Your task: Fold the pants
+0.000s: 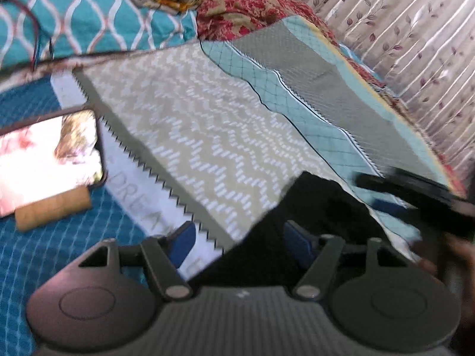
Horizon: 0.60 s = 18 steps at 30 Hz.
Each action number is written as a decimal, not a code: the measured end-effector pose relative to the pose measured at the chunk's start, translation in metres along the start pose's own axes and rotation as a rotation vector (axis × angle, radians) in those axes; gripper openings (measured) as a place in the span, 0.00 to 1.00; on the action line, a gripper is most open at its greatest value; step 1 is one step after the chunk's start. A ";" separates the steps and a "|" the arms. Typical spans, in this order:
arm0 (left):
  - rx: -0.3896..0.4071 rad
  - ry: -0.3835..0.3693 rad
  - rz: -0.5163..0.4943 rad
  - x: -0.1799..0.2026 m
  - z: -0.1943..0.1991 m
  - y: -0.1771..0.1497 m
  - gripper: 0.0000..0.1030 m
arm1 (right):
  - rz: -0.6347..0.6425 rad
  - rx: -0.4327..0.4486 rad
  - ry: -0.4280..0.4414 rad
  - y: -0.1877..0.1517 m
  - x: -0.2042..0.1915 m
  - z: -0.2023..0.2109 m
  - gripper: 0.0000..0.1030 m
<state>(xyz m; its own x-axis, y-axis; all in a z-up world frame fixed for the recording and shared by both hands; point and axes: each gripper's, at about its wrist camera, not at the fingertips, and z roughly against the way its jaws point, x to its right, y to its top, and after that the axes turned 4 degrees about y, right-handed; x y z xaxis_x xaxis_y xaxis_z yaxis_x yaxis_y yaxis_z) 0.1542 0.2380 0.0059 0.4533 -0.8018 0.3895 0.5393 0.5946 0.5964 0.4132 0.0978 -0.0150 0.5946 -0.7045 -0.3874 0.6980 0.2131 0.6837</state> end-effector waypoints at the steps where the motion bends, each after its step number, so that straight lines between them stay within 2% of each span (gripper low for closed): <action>1: -0.016 -0.018 0.011 -0.005 0.002 0.000 0.64 | 0.032 -0.015 -0.022 0.001 -0.007 -0.012 0.83; 2: -0.029 -0.032 0.024 -0.009 0.004 0.000 0.64 | 0.058 -0.047 -0.043 0.003 -0.010 -0.022 0.82; 3: -0.043 -0.051 0.045 -0.014 0.005 0.001 0.64 | 0.076 -0.109 -0.053 0.002 -0.011 -0.032 0.70; 4: -0.051 -0.068 0.070 -0.017 0.006 0.002 0.64 | 0.084 -0.180 -0.055 -0.002 -0.013 -0.041 0.53; 5: -0.056 -0.085 0.093 -0.020 0.006 0.004 0.64 | 0.099 -0.210 -0.058 -0.007 -0.014 -0.040 0.22; 6: -0.060 -0.099 0.119 -0.023 0.006 0.005 0.64 | 0.119 -0.196 -0.049 -0.010 -0.019 -0.030 0.11; 10: -0.098 -0.187 0.181 -0.020 0.008 0.007 0.68 | 0.138 -0.067 0.045 -0.018 -0.040 0.034 0.11; 11: -0.111 -0.209 0.182 -0.017 0.010 0.006 0.71 | 0.173 -0.035 0.068 -0.023 -0.050 0.051 0.11; 12: -0.123 -0.231 0.181 -0.014 0.012 0.005 0.79 | 0.221 -0.013 0.088 -0.031 -0.062 0.068 0.06; 13: -0.135 -0.261 0.185 -0.012 0.016 0.003 0.87 | 0.276 0.009 0.112 -0.044 -0.076 0.086 0.05; 15: -0.146 -0.305 0.202 -0.011 0.023 -0.001 0.97 | 0.359 0.021 0.131 -0.070 -0.100 0.106 0.05; 18: -0.165 -0.327 0.190 -0.010 0.034 -0.013 1.00 | 0.407 0.024 0.117 -0.120 -0.125 0.123 0.02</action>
<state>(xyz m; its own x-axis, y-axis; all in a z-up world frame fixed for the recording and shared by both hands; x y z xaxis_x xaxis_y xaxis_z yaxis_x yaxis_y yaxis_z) 0.1185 0.2359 0.0178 0.3207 -0.6382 0.6998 0.5862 0.7141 0.3826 0.2060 0.0775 0.0278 0.8621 -0.4842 -0.1495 0.3881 0.4411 0.8092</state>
